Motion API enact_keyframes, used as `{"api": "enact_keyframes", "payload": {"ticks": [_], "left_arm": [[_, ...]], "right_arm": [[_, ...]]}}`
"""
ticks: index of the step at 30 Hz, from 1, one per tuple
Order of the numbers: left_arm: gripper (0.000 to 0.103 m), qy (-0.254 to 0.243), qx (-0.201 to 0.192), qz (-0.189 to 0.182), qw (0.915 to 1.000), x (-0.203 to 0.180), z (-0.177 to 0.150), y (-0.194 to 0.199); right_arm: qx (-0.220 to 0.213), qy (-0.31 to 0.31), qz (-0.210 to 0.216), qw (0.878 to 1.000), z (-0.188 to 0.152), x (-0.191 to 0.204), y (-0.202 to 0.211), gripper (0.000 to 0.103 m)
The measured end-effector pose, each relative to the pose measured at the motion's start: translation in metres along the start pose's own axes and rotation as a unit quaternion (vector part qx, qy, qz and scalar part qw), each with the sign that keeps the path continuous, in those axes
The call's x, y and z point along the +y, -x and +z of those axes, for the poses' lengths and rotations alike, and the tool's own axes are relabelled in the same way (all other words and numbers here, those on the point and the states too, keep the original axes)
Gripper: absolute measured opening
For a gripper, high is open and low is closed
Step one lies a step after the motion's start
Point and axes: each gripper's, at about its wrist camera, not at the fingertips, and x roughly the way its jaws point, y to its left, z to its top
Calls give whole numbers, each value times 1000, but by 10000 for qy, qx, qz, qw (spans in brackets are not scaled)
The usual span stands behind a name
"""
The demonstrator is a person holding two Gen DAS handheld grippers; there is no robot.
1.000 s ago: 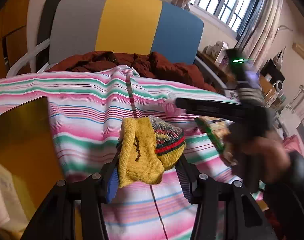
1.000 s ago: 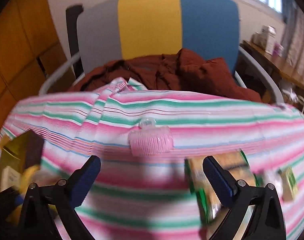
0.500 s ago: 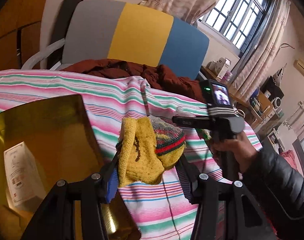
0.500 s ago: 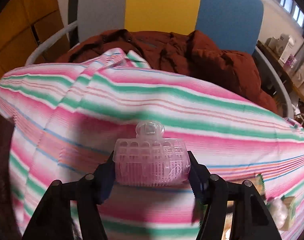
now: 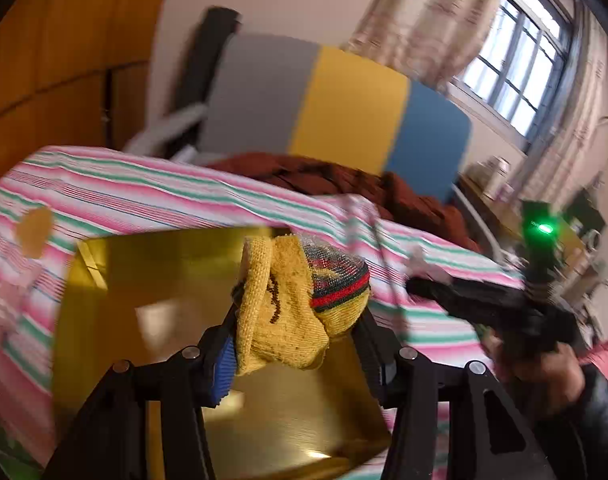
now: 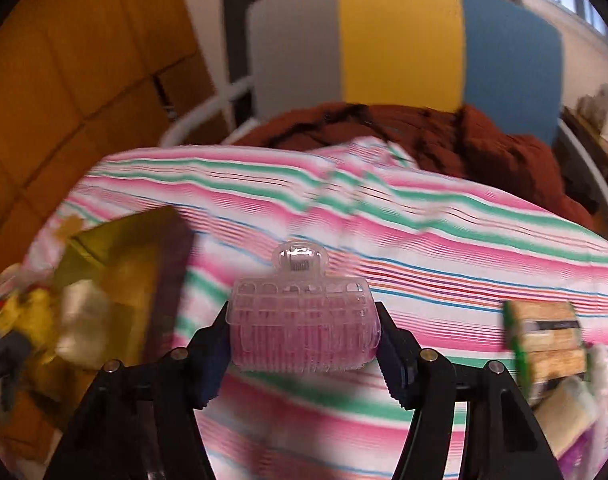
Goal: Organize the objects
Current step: 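Carry the yellow sock and pink roller into the gold tray, then release both items in the tray and pull both grippers back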
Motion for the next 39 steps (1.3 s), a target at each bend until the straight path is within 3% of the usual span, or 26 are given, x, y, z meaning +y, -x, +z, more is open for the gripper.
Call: {"api": "enact_keyframes", "payload": {"ticks": [4, 9, 15, 19, 21, 22, 39], "left_arm": [[53, 224, -113, 516, 9984, 43, 8, 3], [54, 441, 64, 1014, 9938, 89, 5, -5], [58, 697, 323, 1201, 9898, 114, -15, -17], [64, 777, 357, 1254, 9884, 118, -26, -13], [66, 792, 300, 1300, 9879, 120, -26, -11], [68, 780, 280, 1282, 9883, 120, -27, -9], [69, 558, -208, 1438, 9878, 82, -31, 48]], "right_arm": [[-50, 271, 440, 9987, 6, 50, 0, 65], [55, 516, 738, 9959, 15, 105, -20, 65], [342, 682, 775, 9941, 19, 149, -53, 65], [439, 640, 702, 9945, 23, 164, -72, 66], [398, 613, 679, 9950, 26, 168, -75, 82], [383, 602, 668, 9952, 27, 169, -75, 84], [-115, 780, 283, 9965, -17, 174, -18, 96]]}}
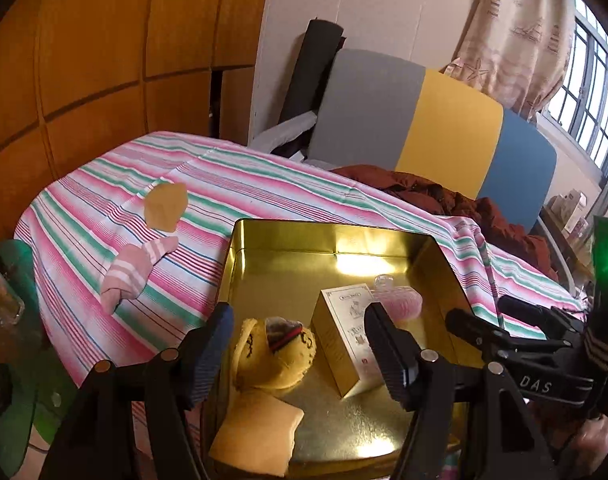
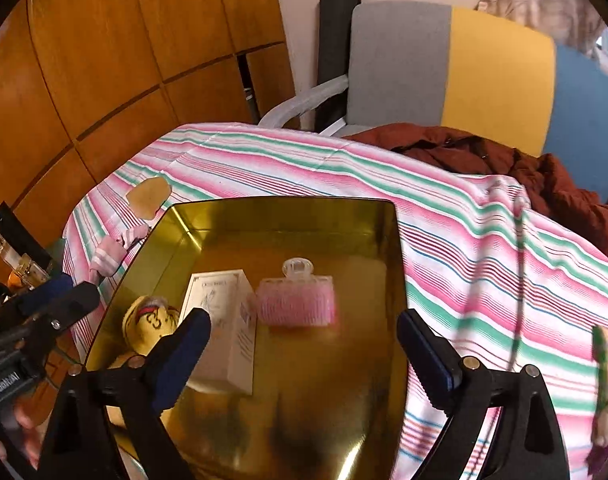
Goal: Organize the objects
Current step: 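Release both items in the tray and pull both grippers back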
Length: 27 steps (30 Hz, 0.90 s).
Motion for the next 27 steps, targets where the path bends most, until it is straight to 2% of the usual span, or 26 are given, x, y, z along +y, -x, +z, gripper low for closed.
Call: {"api": "enact_keyframes", "payload": {"ticks": [6, 13, 27], "left_arm": [[69, -93, -64, 27, 9999, -6, -11, 13], [69, -143, -3, 94, 9999, -9, -25, 19], [69, -123, -59, 240, 9996, -10, -42, 29]], "right_arm": [[-141, -158, -104, 9997, -23, -2, 22, 98], [-286, -45, -360, 9989, -46, 2, 42, 101], [-442, -150, -455, 9979, -64, 2, 65, 102]]}}
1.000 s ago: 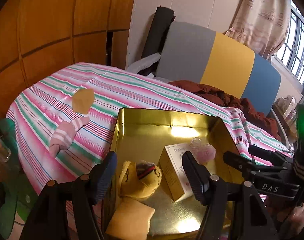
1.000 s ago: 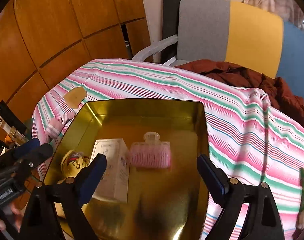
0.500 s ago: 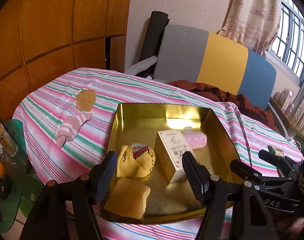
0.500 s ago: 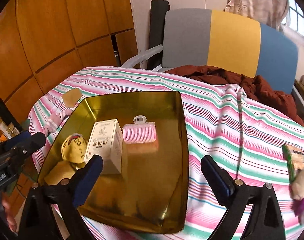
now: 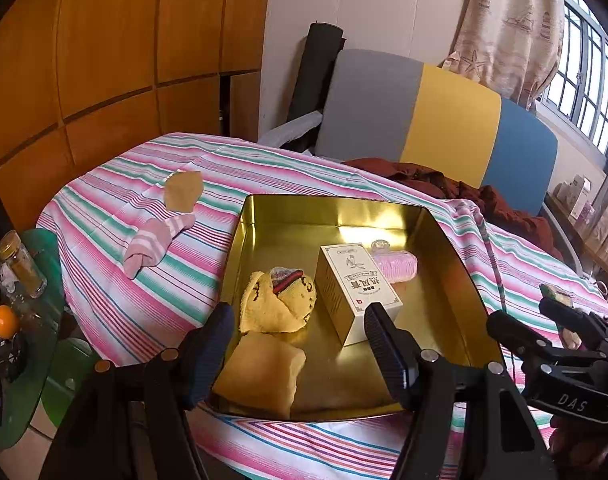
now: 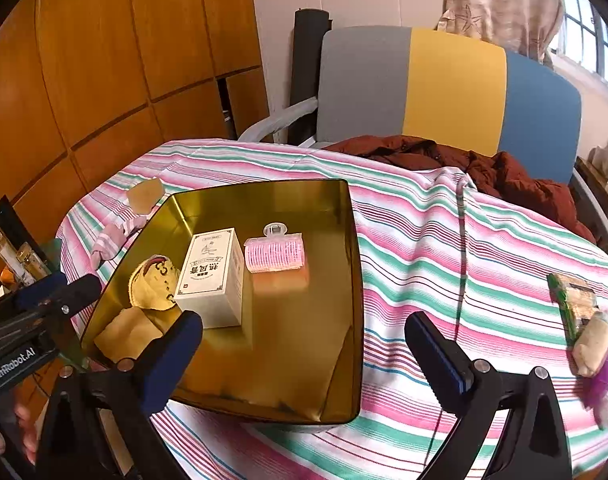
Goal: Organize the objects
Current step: 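Release both items in the tray and pull both grippers back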
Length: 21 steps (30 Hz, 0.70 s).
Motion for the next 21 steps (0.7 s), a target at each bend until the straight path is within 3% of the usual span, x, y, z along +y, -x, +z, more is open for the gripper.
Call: {"api": "enact_keyframes", "payload": {"ticks": [21], "left_arm": [[69, -315, 96, -552, 9979, -33, -4, 3]], "right_arm": [[-194, -257, -417, 9986, -17, -38, 26, 103]]}}
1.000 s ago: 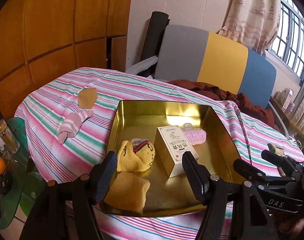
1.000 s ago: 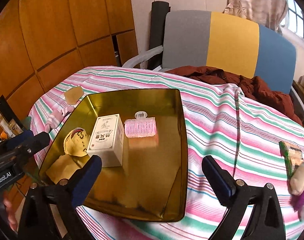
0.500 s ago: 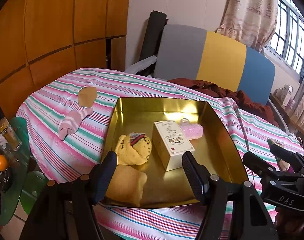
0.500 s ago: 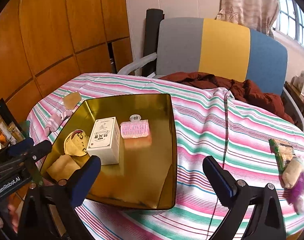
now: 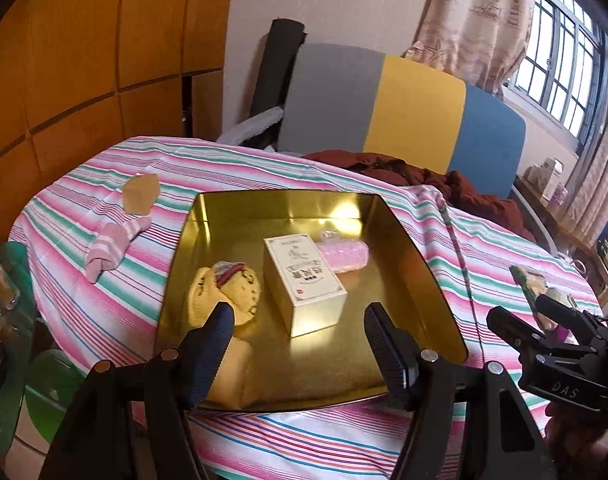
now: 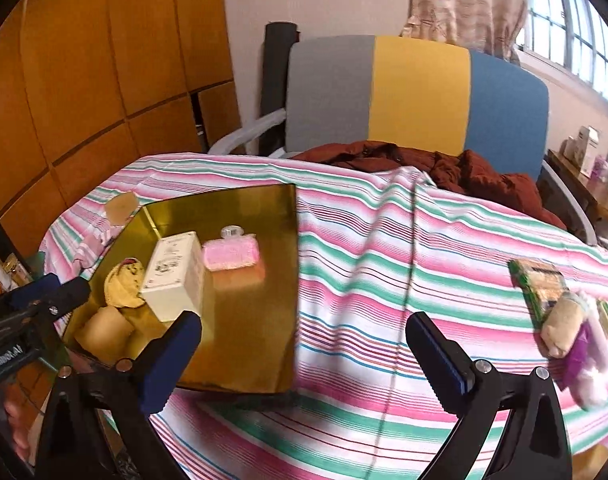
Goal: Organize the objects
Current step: 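Release both items in the tray and pull both grippers back, then grasp the beige sock with the left gripper while the right reaches the purple sachets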
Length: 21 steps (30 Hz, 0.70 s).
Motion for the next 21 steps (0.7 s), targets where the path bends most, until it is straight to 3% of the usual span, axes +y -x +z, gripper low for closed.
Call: {"api": "enact_keyframes", "payload": {"ticks": [10, 21], "left_arm": [[69, -200, 123, -408, 9989, -24, 3, -6], [69, -709, 222, -1033, 9919, -71, 3, -8]], "right_arm": [[171, -405, -389, 9983, -15, -54, 5, 103], [414, -1196, -1128, 9855, -40, -152, 27, 103]]}}
